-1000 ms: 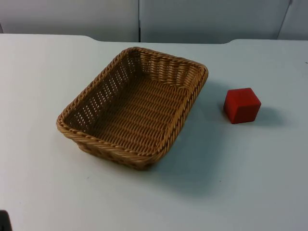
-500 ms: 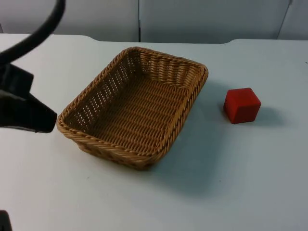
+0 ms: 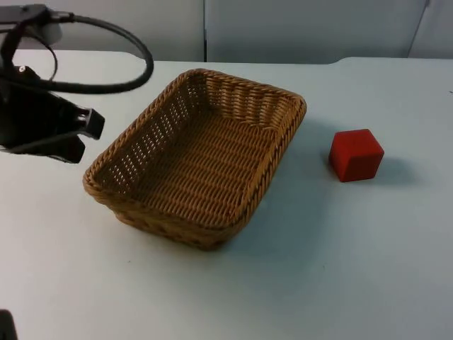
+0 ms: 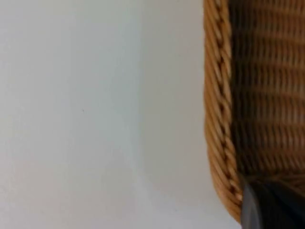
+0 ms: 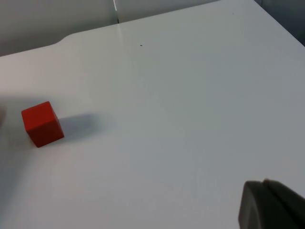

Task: Pick up the basket with the left hand and place the cube into the basket with the right hand.

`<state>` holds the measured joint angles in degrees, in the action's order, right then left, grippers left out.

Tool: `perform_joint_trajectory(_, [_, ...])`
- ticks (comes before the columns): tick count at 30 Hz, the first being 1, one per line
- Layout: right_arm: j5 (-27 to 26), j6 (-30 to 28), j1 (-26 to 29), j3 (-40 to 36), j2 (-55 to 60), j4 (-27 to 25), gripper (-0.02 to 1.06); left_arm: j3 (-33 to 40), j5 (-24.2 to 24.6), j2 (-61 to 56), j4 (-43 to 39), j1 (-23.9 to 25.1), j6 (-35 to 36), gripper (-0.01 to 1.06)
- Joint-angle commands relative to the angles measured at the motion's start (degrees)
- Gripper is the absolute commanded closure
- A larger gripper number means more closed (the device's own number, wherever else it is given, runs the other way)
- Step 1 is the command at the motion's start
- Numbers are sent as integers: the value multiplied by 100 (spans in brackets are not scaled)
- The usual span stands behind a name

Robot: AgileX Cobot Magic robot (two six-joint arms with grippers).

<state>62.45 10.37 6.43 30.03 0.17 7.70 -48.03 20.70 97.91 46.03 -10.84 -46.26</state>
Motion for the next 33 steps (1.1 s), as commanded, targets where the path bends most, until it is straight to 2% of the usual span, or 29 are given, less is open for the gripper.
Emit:
perform_joint_trajectory(1, [-62, 6, -21, -21, -17, -27, 105, -191, -338, 245, -370, -169, 41, 105])
perform_joint_trajectory(6, [-62, 6, -21, -21, -17, -27, 105, -839, -243, 748, -764, -524, 41, 102])
perform_joint_trajectory(8, [-62, 6, -21, -21, -17, -27, 105, -1212, -168, 903, -767, -626, 41, 96])
perform_joint_trajectory(10, [-62, 6, -21, -21, -17, -27, 105, -1603, -52, 1017, -778, -663, 72, 83])
perform_joint_trajectory(11, [-62, 6, -21, -21, -17, -27, 105, -1603, -52, 1017, -778, -663, 72, 83])
perform_joint_trajectory(12, [-62, 6, -21, -21, -17, -27, 105, -1726, -47, 1043, -860, -663, 165, 75])
perform_joint_trajectory(14, [-62, 6, -21, -21, -17, -27, 105, -1880, -130, 1092, -1205, -663, 336, 58])
perform_joint_trajectory(15, [-62, 6, -21, -21, -17, -27, 105, -1880, -130, 1092, -1205, -663, 336, 58])
perform_joint_trajectory(17, [-62, 6, -21, -21, -17, -27, 105, -1919, -380, 1105, -1463, -663, 665, 43])
perform_joint_trajectory(21, [-62, 6, -21, -21, -17, -27, 105, -1919, -618, 1259, -1689, -663, 773, 44])
perform_joint_trajectory(23, [-62, 6, -21, -21, -17, -27, 105, -1919, -618, 1407, -1824, -663, 773, 47])
perform_joint_trajectory(33, [-62, 6, -21, -21, -17, -27, 105, -1919, -642, 2074, -2136, -652, 799, 47])
